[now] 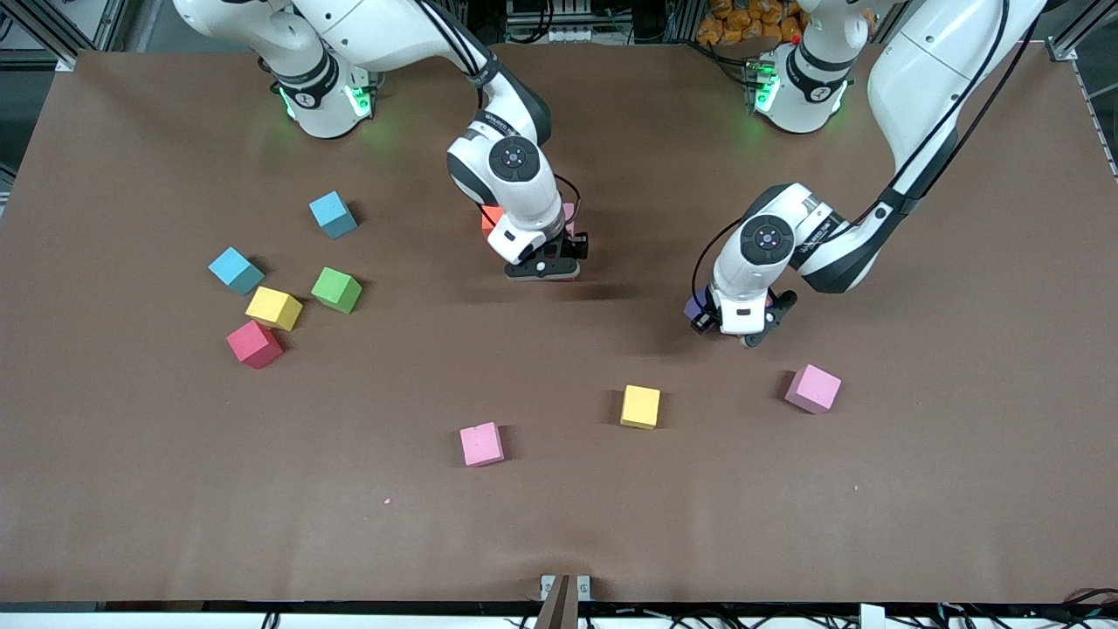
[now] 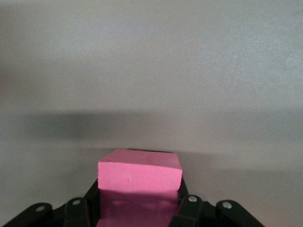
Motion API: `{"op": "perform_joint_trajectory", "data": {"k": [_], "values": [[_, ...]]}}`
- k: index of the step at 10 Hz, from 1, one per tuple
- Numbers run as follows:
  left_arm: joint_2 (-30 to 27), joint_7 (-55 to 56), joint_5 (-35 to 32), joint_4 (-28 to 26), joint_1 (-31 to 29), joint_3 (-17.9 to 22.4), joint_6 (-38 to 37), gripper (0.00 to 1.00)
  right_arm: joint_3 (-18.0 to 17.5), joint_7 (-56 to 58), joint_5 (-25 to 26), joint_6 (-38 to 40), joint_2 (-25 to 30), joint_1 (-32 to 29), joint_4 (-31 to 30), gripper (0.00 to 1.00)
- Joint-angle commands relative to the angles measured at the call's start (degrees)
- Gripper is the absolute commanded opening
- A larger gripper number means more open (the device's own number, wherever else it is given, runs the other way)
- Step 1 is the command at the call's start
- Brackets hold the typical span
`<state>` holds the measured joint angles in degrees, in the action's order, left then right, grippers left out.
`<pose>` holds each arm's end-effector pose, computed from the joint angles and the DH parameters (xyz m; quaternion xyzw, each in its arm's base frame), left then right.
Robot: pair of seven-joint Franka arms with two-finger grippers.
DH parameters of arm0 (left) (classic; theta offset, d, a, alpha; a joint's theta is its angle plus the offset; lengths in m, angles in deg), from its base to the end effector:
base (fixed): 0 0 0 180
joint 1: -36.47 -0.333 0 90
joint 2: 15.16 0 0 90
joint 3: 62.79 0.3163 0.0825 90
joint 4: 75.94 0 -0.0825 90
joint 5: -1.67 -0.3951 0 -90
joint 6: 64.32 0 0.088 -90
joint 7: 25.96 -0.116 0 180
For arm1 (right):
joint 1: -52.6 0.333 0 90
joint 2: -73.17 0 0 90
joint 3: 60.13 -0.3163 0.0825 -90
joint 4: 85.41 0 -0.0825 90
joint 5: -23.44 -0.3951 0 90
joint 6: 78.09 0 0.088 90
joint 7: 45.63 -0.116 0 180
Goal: Form number 2 with 11 blocks
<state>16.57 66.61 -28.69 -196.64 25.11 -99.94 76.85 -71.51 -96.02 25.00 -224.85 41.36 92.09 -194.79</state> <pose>0.5170 -0.2564 0.1779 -0.9202 -0.3912 0.0103 0.0097 0.4134 0.5002 0.2017 -0.9976 0.0022 -0.0010 0.0692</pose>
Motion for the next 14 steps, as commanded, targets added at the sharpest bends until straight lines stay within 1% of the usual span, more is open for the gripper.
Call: {"op": "perform_joint_trajectory", "data": {"k": [1,3,6,7,9,13,14], "values": [[-0.8,0.2,-0.7,3.3,-0.2,-2.2,-0.7,0.24,0.3,-2.7,1.6,0.2,1.5,0.9,-1.4,0.39],[-0.4,-1.8,-0.7,6.4,2.2,-2.4,-0.7,0.24,0.3,-3.9,4.4,0.2,2.4,1.6,-3.1,0.39],[1.2,-12.4,-0.7,9.4,5.4,-2.4,-0.7,0.25,0.0,-9.1,10.3,0.3,2.2,2.3,-3.8,0.39],[2.2,-15.5,-0.7,10.4,6.1,-2.4,-0.7,0.25,0.0,-9.4,10.4,0.3,2.2,2.3,-3.8,0.39],[2.4,-21.6,-0.7,10.8,6.1,-2.4,-1.1,0.25,-0.2,-9.5,10.4,0.3,2.2,2.3,-3.8,0.39],[3.2,-24.5,-0.7,13.0,6.2,-2.4,-2.5,0.26,-0.2,-9.9,10.4,0.2,2.1,2.1,-3.8,0.40],[3.0,-26.1,-0.7,13.3,5.9,-2.4,-2.6,0.26,-0.2,-9.9,10.4,-0.1,1.9,2.1,-3.8,0.42]]}}
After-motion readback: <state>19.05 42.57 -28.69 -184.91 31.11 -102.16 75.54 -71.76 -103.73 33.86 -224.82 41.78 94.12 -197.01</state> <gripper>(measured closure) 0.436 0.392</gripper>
